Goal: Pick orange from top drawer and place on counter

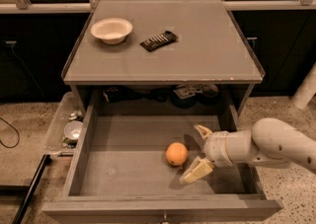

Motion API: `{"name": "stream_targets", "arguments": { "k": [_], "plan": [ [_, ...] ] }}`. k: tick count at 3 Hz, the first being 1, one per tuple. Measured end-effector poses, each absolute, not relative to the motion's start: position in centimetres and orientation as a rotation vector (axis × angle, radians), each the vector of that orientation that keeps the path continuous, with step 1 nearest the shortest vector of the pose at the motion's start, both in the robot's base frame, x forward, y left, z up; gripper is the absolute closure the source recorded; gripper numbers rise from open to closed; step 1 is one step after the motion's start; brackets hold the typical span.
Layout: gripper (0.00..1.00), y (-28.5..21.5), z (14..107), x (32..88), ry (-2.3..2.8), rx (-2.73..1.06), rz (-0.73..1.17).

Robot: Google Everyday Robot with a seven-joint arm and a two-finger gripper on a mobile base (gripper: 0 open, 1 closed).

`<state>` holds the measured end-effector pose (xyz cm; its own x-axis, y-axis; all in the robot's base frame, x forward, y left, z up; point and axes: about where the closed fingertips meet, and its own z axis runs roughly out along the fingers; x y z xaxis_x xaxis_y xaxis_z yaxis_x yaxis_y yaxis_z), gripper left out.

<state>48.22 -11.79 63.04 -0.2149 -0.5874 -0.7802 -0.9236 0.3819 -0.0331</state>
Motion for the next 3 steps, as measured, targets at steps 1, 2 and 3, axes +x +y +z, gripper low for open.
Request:
{"name": "stream_targets", "arguments": {
  "k": [1, 2, 3],
  "plan": [
    [0.0, -10.3, 62.3, 49.1, 1.897, -1.318, 0.588],
    [0.0, -9.4, 61.5, 49.7, 1.895, -1.317, 0.607],
    [0.0, -8.7, 60.9, 50.1, 1.893, -1.315, 0.628]
  ]
}}
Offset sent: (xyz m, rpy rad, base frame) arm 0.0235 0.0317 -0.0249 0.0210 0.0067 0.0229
